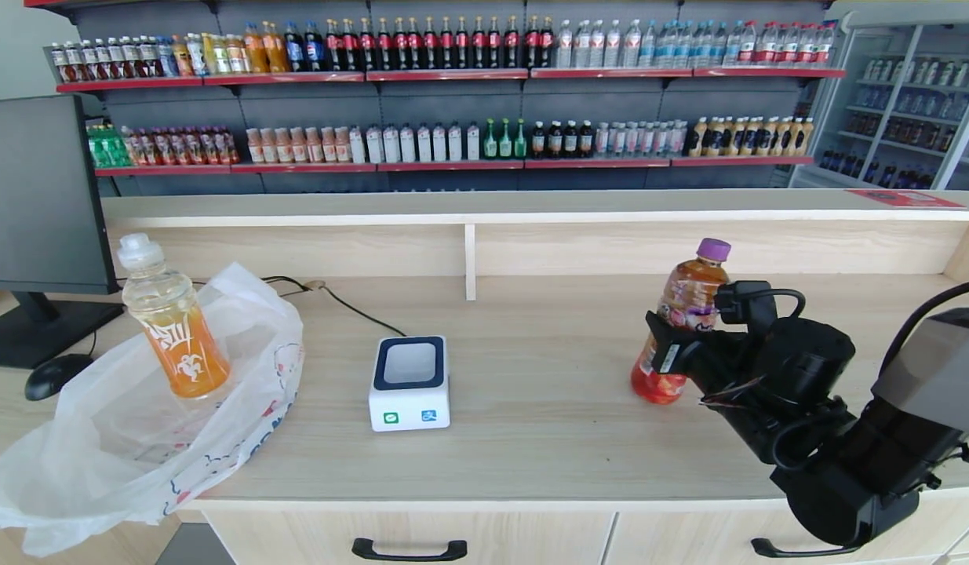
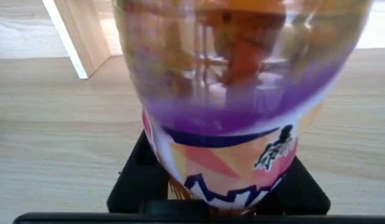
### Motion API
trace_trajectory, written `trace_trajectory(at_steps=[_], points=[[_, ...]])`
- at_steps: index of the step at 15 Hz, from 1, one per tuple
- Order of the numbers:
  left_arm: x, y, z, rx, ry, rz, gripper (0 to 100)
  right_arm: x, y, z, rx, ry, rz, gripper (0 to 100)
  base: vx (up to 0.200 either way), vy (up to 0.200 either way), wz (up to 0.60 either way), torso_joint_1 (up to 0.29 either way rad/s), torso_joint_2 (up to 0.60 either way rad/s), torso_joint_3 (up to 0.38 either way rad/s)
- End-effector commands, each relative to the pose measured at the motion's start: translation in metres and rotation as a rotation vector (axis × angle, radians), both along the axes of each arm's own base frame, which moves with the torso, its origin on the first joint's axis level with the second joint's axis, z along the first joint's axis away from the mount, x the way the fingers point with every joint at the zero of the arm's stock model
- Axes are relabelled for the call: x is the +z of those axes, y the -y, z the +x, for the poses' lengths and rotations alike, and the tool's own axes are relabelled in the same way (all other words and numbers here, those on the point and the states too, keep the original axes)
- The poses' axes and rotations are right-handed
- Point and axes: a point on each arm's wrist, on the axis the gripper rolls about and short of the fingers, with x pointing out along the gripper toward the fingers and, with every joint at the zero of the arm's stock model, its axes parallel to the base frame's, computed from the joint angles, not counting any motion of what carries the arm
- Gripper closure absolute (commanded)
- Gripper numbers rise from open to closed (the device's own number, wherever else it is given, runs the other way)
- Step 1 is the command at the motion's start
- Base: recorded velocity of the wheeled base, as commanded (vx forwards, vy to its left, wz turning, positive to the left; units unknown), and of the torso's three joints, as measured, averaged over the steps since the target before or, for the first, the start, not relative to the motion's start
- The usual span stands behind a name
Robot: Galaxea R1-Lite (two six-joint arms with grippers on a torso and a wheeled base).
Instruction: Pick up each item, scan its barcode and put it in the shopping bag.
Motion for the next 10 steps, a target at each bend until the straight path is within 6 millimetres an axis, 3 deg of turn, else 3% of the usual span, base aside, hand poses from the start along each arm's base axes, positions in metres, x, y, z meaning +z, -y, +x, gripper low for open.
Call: trace_trajectory(at_steps=[1, 10], points=[[0.000, 0.000, 0.000, 0.001, 0.001, 0.000, 0, 0.005, -0.001, 0.001, 0.003, 0.022, 0.007, 100, 0.000, 0.000, 0.00, 0.000, 0.00, 0.000], [0.000, 0.000, 0.000, 0.001, -0.001, 0.001, 0, 0.026, 0.002, -0.013, 0.010, 0.070, 0.023, 100, 0.000, 0.000, 0.00, 0.000, 0.00, 0.000]])
